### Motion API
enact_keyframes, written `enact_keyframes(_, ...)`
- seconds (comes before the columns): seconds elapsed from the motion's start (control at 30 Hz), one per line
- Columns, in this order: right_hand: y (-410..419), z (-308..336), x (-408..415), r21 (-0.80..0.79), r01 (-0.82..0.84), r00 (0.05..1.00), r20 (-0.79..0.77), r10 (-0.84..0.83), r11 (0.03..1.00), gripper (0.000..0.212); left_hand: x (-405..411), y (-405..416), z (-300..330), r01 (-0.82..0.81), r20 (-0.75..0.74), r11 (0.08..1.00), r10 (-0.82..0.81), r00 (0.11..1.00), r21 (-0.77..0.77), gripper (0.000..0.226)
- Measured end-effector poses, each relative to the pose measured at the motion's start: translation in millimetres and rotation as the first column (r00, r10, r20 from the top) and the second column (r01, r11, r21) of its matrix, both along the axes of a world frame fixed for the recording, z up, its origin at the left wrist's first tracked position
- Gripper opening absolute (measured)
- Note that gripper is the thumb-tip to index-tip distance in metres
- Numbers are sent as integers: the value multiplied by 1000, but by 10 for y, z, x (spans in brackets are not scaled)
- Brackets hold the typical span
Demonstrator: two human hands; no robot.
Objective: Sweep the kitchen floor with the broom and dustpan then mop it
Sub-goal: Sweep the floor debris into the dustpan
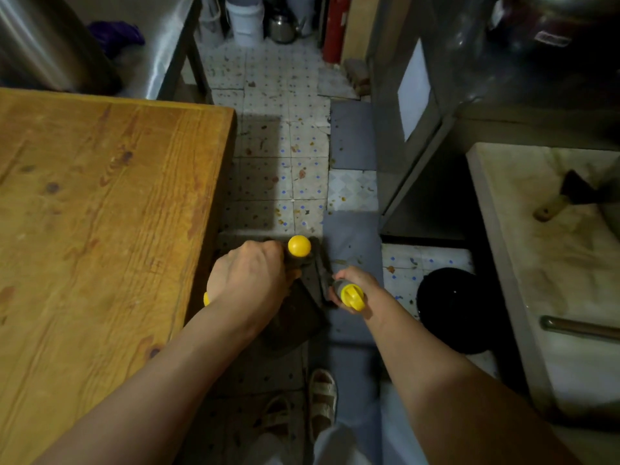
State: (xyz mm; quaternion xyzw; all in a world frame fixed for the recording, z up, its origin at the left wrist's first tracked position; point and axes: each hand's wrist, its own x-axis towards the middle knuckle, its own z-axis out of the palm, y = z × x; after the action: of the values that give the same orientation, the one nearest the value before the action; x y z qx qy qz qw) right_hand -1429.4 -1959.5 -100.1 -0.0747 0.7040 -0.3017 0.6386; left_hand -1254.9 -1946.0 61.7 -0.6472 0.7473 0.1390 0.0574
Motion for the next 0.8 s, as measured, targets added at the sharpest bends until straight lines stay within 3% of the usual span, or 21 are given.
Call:
enact_keyframes(0.33,537,112,-475,48,173,983,-72,-169,984,7,-299,164,48,207,-63,978,-208,976,-33,34)
enact_keyframes(0.4,636,34,-623,65,237,970,-79,-231,969,20,-396,185,24,240,-74,970,-242,968,-36,29)
enact_keyframes(0.5,793,75,-771,83,369,929,-46,-366,926,3,-564,203,0,292,-66,956,-294,954,-41,32)
enact_keyframes(0.6,926,73,-929,58,410,912,-45,-408,910,16,-772,210,-7,348,-40,937,-349,936,-40,36)
enact_keyframes(0.73,1050,-54,-1158,107,521,854,-57,-517,847,2,-1075,179,-43,386,-34,922,-387,921,-29,39)
enact_keyframes(0.8,1078,-78,-1243,115,596,802,-40,-596,795,5,-1223,171,-69,401,-32,916,-402,915,-19,38)
